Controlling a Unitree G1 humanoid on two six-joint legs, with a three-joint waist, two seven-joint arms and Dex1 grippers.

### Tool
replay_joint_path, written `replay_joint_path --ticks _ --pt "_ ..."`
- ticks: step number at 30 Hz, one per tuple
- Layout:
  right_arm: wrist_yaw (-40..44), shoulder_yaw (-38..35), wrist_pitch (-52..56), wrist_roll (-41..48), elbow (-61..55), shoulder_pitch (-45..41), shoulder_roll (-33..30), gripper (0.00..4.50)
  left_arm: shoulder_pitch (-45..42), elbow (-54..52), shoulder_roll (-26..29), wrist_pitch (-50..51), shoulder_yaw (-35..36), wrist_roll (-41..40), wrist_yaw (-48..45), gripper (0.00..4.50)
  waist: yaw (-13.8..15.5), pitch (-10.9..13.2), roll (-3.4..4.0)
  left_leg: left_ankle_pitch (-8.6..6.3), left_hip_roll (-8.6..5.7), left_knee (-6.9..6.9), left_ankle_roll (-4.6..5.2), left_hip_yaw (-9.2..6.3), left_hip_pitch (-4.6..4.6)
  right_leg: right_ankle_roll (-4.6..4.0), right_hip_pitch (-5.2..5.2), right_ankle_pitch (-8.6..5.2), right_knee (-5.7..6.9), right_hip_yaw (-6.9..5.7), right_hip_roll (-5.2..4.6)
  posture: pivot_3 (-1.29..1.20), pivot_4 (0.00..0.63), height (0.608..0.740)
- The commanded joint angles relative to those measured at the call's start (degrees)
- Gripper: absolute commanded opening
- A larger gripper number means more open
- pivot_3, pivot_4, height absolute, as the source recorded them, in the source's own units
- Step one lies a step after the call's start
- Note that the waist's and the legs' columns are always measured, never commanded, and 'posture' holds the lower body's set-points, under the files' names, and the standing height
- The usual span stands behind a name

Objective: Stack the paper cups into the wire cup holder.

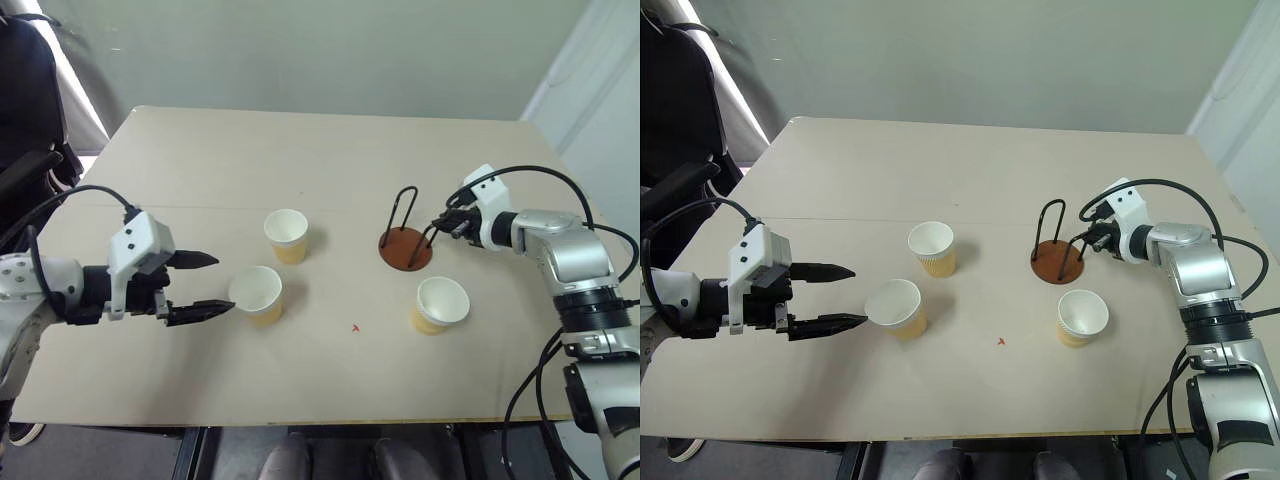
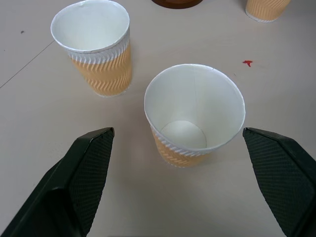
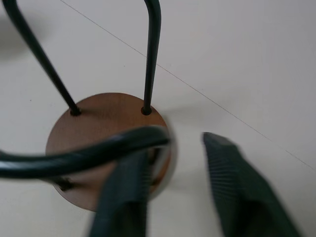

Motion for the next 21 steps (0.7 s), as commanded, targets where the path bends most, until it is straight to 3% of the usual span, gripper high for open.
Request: replay_joint_path --ticks 1,8,15,21 --pt "0.05 -1.77 -0.27 0.08 -2.26 -0.5 -0.71 0.01 -0.51 -1.36 0.66 -0.09 1.93 -0.58 0.17 4.5 -0.02 0.0 0.0 0.0 0.0 0.0 0.0 0.0 0.0 0.0 0.0 0.0 0.0 0.0 0.0 0.0 0.15 0.74" --pt "3.95 -1.93 0.62 2.79 -6.16 0.11 -1.14 0.01 -0.71 -1.13 0.68 -0.24 1.71 -0.45 0.06 4.5 -0.04 0.0 0.0 0.0 0.0 0.01 -0.01 -0.01 0.0 -0.02 0.0 0.01 0.0 -0.02 0.0 0.0 0.15 0.74" --pt "12.34 -2.69 5.96 11.35 -20.14 2.34 -2.87 0.01 -0.61 -1.1 0.73 -0.29 1.74 -0.51 -0.24 4.5 -0.1 0.0 0.0 0.01 0.0 -0.04 -0.04 0.0 -0.07 -0.03 -0.04 0.0 -0.08 -0.02 0.0 0.0 0.15 0.74" --pt "10.02 0.63 11.43 13.87 -29.59 3.68 -1.17 0.01 -1.43 -0.75 0.71 -0.45 0.95 -0.43 -0.51 4.5 -0.1 0.0 0.0 0.01 0.0 0.0 -0.04 -0.03 -0.07 -0.03 0.02 0.0 -0.15 -0.04 0.01 0.0 0.15 0.74"
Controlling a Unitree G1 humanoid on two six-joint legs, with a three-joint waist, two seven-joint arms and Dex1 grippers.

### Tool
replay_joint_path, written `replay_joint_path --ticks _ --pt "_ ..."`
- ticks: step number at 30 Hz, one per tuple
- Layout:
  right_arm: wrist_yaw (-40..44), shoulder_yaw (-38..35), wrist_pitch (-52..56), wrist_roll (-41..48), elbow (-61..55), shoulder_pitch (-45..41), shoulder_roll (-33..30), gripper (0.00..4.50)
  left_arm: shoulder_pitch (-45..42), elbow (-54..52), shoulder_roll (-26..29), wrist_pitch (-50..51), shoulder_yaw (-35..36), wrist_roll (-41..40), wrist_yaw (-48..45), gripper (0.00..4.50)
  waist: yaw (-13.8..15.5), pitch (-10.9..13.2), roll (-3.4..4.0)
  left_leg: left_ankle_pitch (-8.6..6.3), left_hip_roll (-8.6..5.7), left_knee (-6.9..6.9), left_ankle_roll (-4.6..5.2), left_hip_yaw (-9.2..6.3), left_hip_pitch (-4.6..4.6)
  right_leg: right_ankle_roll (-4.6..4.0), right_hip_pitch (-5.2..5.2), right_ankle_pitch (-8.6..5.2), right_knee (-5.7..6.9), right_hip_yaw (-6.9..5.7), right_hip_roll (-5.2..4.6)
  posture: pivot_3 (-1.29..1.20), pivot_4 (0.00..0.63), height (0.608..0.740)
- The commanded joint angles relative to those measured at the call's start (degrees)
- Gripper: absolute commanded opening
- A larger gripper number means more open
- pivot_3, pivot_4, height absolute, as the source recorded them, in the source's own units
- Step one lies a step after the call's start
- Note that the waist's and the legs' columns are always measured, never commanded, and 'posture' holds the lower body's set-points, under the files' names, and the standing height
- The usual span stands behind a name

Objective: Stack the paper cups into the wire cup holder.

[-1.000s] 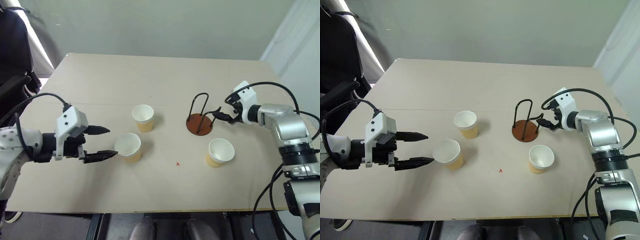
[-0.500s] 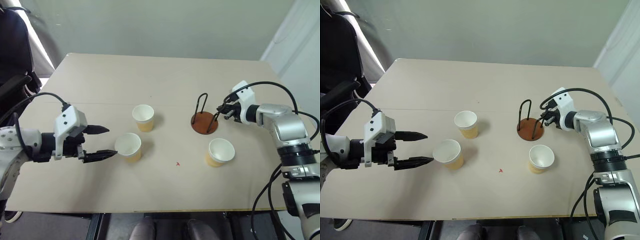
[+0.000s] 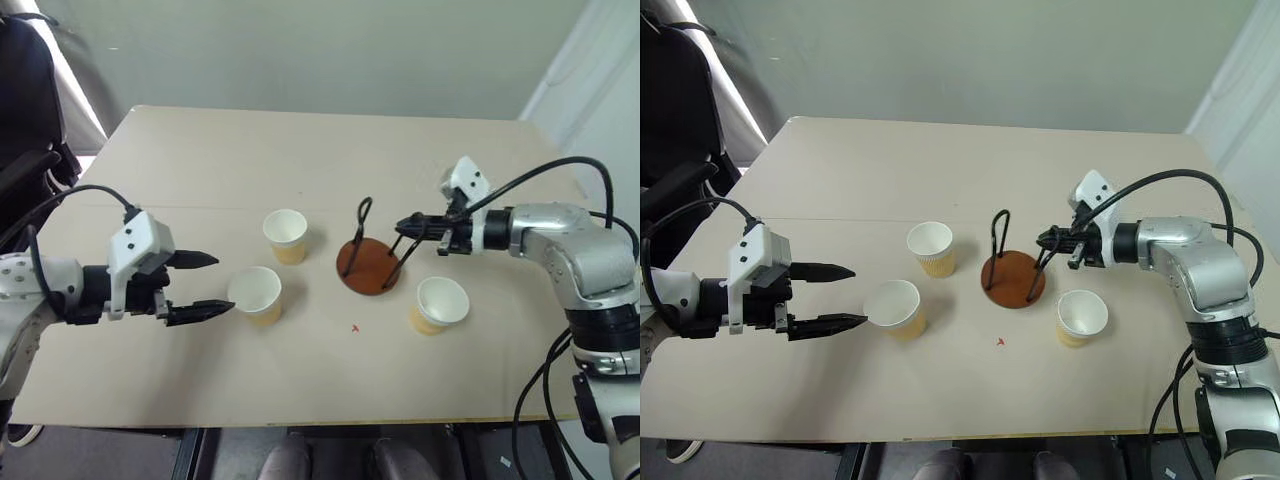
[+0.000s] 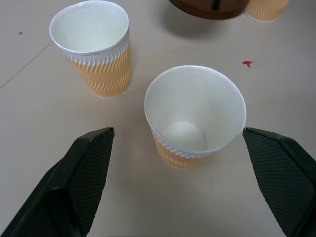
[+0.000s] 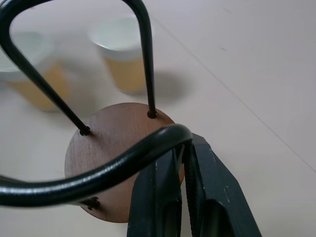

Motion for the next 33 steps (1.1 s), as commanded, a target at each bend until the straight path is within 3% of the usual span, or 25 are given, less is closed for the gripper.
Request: replay_joint_path --ticks 1,5,13,33 --pt "-3.62 2.13 4.04 0.7 -5.75 0.4 1.83 0.01 -1.43 -0.82 0.64 -0.46 0.71 -0.48 -0.24 4.5 -0.03 0.0 0.0 0.0 0.0 0.02 0.0 -0.01 0.0 0.0 0.0 0.0 0.01 -0.01 0.0 0.0 0.15 0.74" --pt "-6.95 6.96 7.59 -0.39 -11.74 3.73 2.47 0.01 -1.56 -0.82 0.52 -0.45 0.38 -0.44 -0.45 4.5 -0.06 0.0 0.0 0.0 0.01 0.02 0.0 -0.03 0.0 0.0 -0.03 0.0 0.04 -0.06 0.0 0.0 0.15 0.74" --pt "-8.79 7.76 11.97 2.0 -16.77 6.28 2.46 0.01 -1.59 -1.03 0.48 -0.18 -0.02 -0.47 -0.63 4.5 -0.07 -0.01 -0.01 0.0 0.02 0.04 0.0 -0.06 -0.03 0.0 -0.03 0.0 0.02 -0.11 0.0 0.0 0.15 0.74" --pt "-5.17 9.8 6.51 2.56 -16.38 9.5 -1.58 0.01 -2.63 -0.11 0.56 -0.45 -0.68 -0.04 -0.89 4.5 -0.08 -0.01 -0.02 0.0 0.02 0.05 0.0 -0.07 -0.03 0.0 -0.02 0.0 0.03 -0.11 0.0 0.0 0.15 0.74"
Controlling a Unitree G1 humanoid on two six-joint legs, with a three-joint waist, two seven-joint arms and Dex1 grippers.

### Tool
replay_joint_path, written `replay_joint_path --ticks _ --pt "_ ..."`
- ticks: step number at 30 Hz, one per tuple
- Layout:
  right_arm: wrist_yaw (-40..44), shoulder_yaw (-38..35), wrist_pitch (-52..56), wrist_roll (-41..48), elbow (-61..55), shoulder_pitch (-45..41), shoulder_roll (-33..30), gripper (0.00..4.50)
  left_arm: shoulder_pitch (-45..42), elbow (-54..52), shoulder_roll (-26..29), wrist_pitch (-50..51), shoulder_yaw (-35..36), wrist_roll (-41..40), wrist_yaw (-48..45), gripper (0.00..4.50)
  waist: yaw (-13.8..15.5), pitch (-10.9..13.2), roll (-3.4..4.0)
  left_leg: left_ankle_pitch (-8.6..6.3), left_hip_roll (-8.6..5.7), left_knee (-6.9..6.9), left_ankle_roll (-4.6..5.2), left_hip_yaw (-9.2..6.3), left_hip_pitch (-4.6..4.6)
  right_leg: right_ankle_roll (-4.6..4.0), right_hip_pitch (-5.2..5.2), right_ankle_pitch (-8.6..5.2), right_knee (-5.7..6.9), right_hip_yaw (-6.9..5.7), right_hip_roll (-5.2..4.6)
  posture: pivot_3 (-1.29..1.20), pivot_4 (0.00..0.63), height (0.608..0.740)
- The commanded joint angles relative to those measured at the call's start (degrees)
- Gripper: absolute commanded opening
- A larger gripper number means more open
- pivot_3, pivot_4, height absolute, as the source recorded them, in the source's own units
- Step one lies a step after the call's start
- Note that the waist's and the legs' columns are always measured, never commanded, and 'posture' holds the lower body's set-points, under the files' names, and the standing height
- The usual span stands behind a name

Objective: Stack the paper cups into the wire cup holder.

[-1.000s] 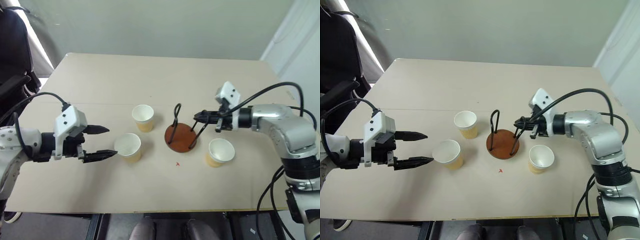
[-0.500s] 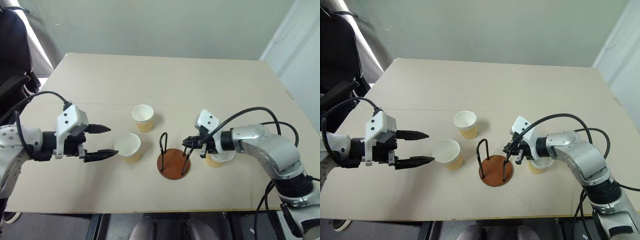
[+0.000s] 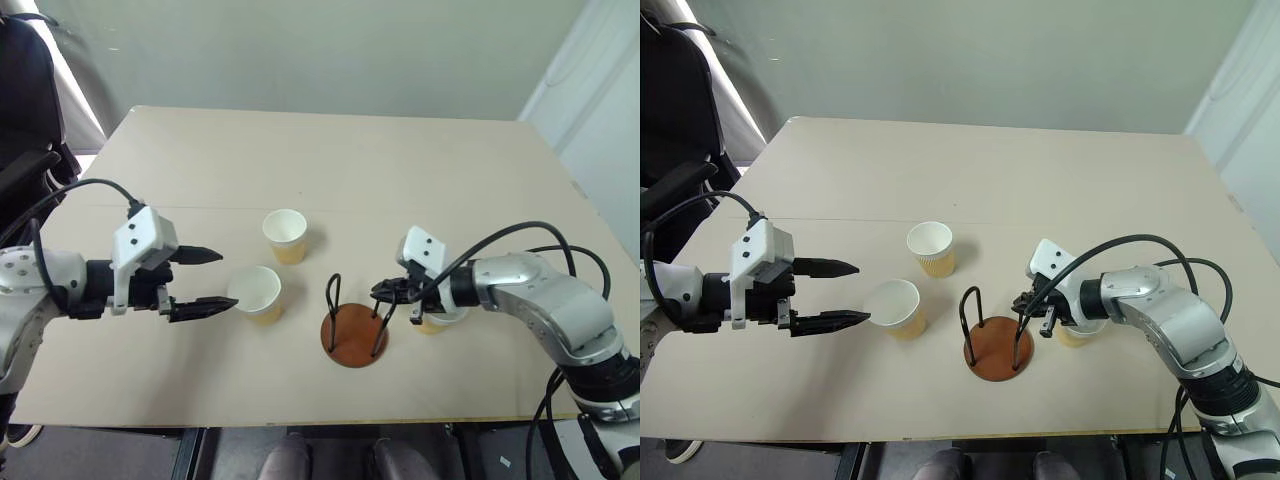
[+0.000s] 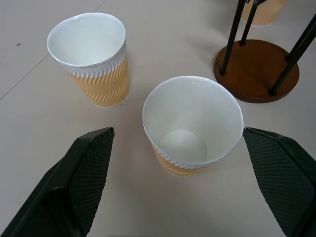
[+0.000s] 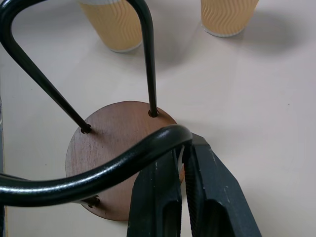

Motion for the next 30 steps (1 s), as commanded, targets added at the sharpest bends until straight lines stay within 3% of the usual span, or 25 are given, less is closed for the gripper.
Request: replay_joint_path --ticks 1,9,13,22,30 --pt "1.57 0.9 -3.14 -0.28 0.27 0.53 -0.45 0.01 -0.31 -0.37 0.56 -0.38 0.67 -0.17 -0.3 4.5 0.0 0.0 -0.01 0.0 0.0 0.0 0.0 0.0 0.0 0.0 0.0 0.0 0.0 0.0 0.0 0.0 0.15 0.74" --pt "3.78 2.98 -7.16 -1.96 2.37 0.84 -1.31 0.01 0.1 -0.5 0.73 -0.38 1.24 -0.11 -0.21 4.5 -0.03 -0.03 -0.04 0.0 0.0 0.01 0.0 0.0 0.01 0.0 0.02 0.0 0.01 0.0 0.0 0.0 0.15 0.74" --pt "3.68 3.3 -7.25 -2.38 2.65 0.59 -1.26 1.01 -0.21 -0.33 0.81 -0.44 1.15 -0.11 -0.28 4.5 -0.03 -0.03 -0.05 0.0 0.0 0.02 0.0 0.0 0.02 0.0 0.03 0.0 0.01 0.0 0.0 0.0 0.15 0.74" --pt "7.7 3.08 -8.72 -2.57 0.82 -1.6 -5.5 4.29 -2.21 1.18 0.36 -1.34 -0.62 0.54 -0.54 4.5 0.1 -0.03 -0.05 0.0 0.0 0.03 0.0 -0.01 0.02 0.0 0.06 0.0 0.01 0.0 0.0 0.0 0.15 0.74" --pt "14.78 -3.54 -10.64 0.8 0.41 -8.86 -12.02 4.29 -3.98 2.61 -0.27 -2.46 -2.72 1.04 -0.72 4.5 0.0 -0.02 -0.04 0.0 0.0 -0.03 0.0 0.01 0.01 0.0 0.02 0.0 0.0 0.02 0.0 0.0 0.15 0.74"
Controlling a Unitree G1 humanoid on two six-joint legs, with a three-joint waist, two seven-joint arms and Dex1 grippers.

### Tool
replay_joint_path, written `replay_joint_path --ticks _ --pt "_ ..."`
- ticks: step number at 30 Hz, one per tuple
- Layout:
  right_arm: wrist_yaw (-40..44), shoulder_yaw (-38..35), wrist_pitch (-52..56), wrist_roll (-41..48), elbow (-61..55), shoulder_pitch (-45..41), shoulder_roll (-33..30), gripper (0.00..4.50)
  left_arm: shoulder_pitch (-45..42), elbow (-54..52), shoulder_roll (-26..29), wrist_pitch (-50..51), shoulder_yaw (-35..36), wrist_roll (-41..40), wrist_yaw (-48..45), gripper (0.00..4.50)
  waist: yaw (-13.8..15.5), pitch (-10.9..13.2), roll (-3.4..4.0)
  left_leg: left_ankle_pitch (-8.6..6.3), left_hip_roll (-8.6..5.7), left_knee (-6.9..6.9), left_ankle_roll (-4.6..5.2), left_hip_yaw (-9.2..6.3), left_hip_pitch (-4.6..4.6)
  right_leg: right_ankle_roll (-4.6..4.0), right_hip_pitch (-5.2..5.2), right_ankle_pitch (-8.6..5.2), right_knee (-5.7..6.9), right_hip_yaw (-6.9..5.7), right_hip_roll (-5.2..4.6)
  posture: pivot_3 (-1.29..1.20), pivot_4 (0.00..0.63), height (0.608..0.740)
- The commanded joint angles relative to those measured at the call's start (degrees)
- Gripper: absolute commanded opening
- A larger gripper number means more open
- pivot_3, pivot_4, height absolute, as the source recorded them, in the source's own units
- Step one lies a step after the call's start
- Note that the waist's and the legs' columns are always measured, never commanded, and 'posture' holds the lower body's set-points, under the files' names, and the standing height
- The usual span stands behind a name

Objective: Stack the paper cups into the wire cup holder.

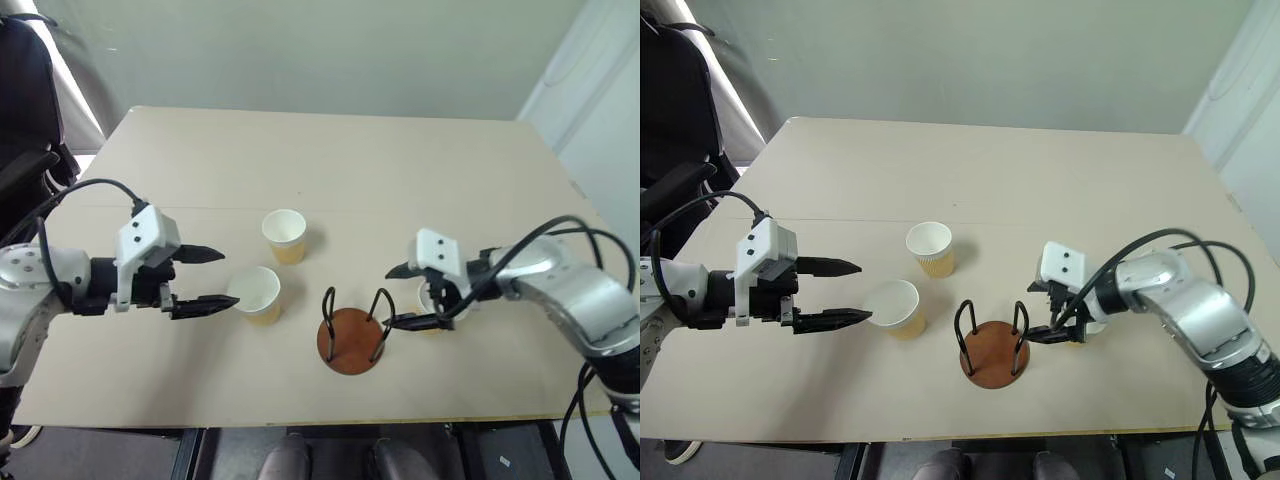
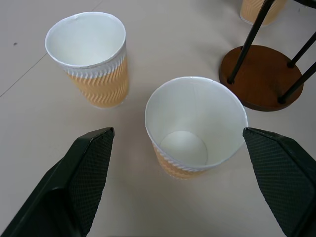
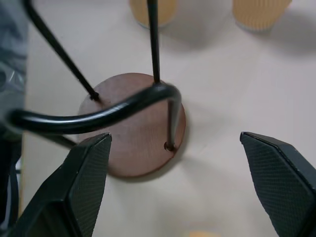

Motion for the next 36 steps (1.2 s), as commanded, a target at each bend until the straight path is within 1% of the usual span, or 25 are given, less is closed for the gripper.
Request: replay_joint_path --ticks 1,3,6,8,11,12,15,17,20,25,28,30,36 --pt "3.67 -6.04 -2.9 1.46 -0.37 -4.27 -3.48 4.29 -1.95 0.39 -0.27 -1.46 -0.64 0.63 -0.06 4.5 0.0 0.0 0.0 0.0 0.0 0.0 0.0 0.0 0.0 0.0 0.0 0.0 0.0 0.0 0.0 0.0 0.15 0.74" --pt "6.06 -7.69 -4.7 1.72 -0.13 -4.33 -5.96 4.29 -2.38 0.67 -0.41 -1.73 -1.1 0.68 -0.19 4.5 0.12 0.0 0.0 0.0 0.0 -0.01 0.0 -0.01 0.0 0.0 0.01 0.0 -0.03 0.0 0.0 0.0 0.15 0.74" --pt "13.22 -12.19 -9.37 2.65 -0.5 0.9 -13.17 4.29 -4.04 1.05 -0.5 -2.02 -0.78 -0.22 -0.85 4.5 0.66 0.01 -0.02 -0.01 0.0 -0.04 0.0 -0.07 -0.09 0.0 0.02 0.0 -0.14 -0.05 0.0 0.0 0.15 0.74" --pt "15.79 -15.15 -11.27 3.07 0.23 4.24 -16.63 4.29 -5.8 1.3 -0.69 -1.73 0.73 -2.15 -1.44 4.5 1.08 0.03 -0.06 -0.02 0.0 -0.01 -0.03 -0.09 -0.24 0.0 -0.02 0.0 -0.2 -0.12 -0.01 0.0 0.15 0.74" --pt "18.15 -19.21 -14.05 2.78 1.94 9.42 -20.22 4.29 -11.13 -0.18 -0.71 1.67 5.03 -10.2 -2.88 4.5 1.15 0.08 -0.13 -0.04 0.0 0.02 -0.06 -0.08 -0.32 0.0 -0.08 0.0 -0.18 -0.11 -0.01 0.0 0.15 0.74" --pt "18.26 -19.65 -14.69 2.45 2.22 10.61 -20.7 4.29 -13.45 -1.5 -0.78 3.58 6.53 -14.49 -3.1 4.5 1.16 0.08 -0.13 -0.04 0.0 0.02 -0.06 -0.08 -0.31 0.0 -0.06 0.0 -0.18 -0.13 -0.01 0.0 0.15 0.74" --pt "17.52 -19.55 -14.99 2.77 1.0 12.47 -20.38 4.29 -17.55 -4.32 -0.29 8.98 10.27 -24.88 -3.24 4.5 0.91 0.07 -0.13 -0.04 0.0 0.03 -0.06 -0.03 -0.27 0.0 -0.01 0.0 -0.17 -0.1 -0.01 0.0 0.15 0.74" --pt "16.22 -18.43 -14.49 2.83 -0.51 12.8 -19.39 4.29 -16.67 -5.97 1.65 11.7 11.94 -27.77 -4.51 4.5 0.42 0.08 -0.1 -0.04 -0.01 0.01 -0.06 0.06 -0.23 0.0 -0.01 0.0 -0.15 -0.03 0.0 0.0 0.15 0.74" --pt "14.73 -15.77 -13.9 1.62 -1.23 11.39 -17.9 4.29 -10.79 -7.73 5.01 13.11 14.72 -26.68 -7.45 4.5 -0.06 0.08 -0.07 -0.04 0.04 -0.03 -0.05 0.12 -0.09 0.04 0.01 -0.02 -0.15 0.14 0.1 0.0 0.15 0.74" --pt "15.73 -12.29 -15.07 -0.35 -1.26 10.27 -17.77 4.29 -5.61 -9.38 7.99 13.07 18.79 -25.1 -9.19 4.5 -0.05 0.11 -0.14 -0.04 0.08 0.02 -0.04 0.12 0.1 0.06 0.1 -0.03 -0.06 0.21 0.15 0.0 0.15 0.74" --pt "15.96 -9.73 -16.16 -2.53 -0.77 9.83 -17.56 4.29 -3.46 -10.44 8.49 12.46 19.76 -23.88 -9.15 4.5 0.21 0.1 -0.14 -0.05 0.06 0.08 -0.02 0.11 0.19 0.06 0.22 -0.03 -0.05 0.23 0.14 0.0 0.15 0.74" --pt "15.82 -7.99 -17.51 -4.89 -0.19 10.18 -17.76 4.29 -2.4 -11.78 8.11 12.94 20.6 -24.51 -8.41 4.5 0.24 0.1 -0.15 -0.06 0.06 0.08 0.0 0.11 0.27 0.06 0.28 -0.03 -0.04 0.24 0.14 0.0 0.15 0.74" --pt "16.06 -5.91 -19.72 -7.96 0.35 11.75 -17.55 4.29 -1.03 -12.58 7.86 13.28 22.43 -24.94 -6.73 4.5 0.18 0.11 -0.16 -0.07 0.06 0.06 0.0 0.12 0.29 0.06 0.27 -0.03 0.02 0.24 0.15 0.0 0.15 0.74"
